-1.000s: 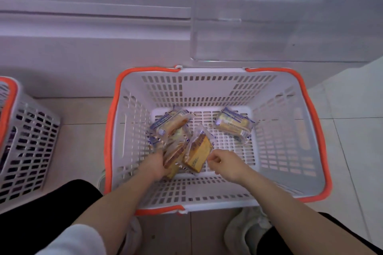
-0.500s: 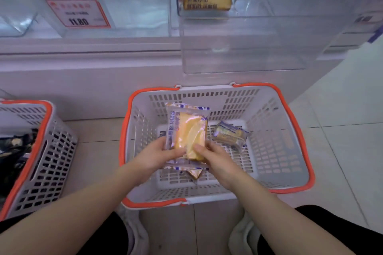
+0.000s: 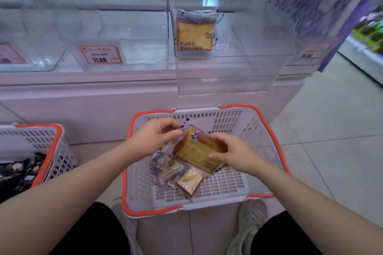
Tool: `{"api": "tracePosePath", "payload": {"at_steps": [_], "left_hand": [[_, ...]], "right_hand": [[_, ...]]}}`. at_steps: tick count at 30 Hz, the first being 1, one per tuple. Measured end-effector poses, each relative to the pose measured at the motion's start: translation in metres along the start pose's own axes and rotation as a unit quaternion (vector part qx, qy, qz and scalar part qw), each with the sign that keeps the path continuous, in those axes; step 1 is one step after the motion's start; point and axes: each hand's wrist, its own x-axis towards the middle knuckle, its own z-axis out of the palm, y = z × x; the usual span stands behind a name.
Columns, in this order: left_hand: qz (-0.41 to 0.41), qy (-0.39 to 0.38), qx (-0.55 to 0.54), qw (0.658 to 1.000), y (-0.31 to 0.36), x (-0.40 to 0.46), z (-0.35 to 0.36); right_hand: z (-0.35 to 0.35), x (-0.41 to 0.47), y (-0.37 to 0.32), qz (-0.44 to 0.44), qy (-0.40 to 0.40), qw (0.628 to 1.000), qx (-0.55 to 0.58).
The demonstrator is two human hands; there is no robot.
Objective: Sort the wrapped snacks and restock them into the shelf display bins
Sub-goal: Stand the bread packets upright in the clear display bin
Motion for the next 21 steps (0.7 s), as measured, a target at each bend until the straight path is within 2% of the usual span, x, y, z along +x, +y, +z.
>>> {"api": "tracePosePath", "payload": {"at_steps": [3,5,8,11,15,18,21], "left_hand": [[0.016,0.031,-0.081,0.996,0.018,-0.004,-0.002],[0.018,0.081,-0.18,0.98,0.03,-0.003,-0.003],[0.008,0.143,-0.286,0.948,0.043,0.002,-0.008],[-0.018,0.187,-0.32,0.928,0.048,0.005,-0.014],[-0.052,0.196,-0.417,0.886,0.054,0.009,-0.016],[-0.032,0.189,-0.443,0.876,0.059,0.01,-0.018],[-0.013,0.194,-0.449,0.872,0.062,0.013,-0.022]], "right_hand": [[-0.017,-0.006,-0.013,-0.02,0.03,0.999,0.008],[-0.024,-0.008,-0.023,-0.015,0.123,0.988,0.091],[-0.032,-0.011,-0.037,0.005,0.239,0.921,0.309],[-0.037,-0.013,-0.049,0.01,0.256,0.864,0.433],[-0.036,-0.011,-0.063,-0.006,0.293,0.837,0.462],[-0.04,-0.007,-0.071,0.001,0.343,0.819,0.46],[-0.047,-0.002,-0.08,0.013,0.371,0.786,0.494]]}}
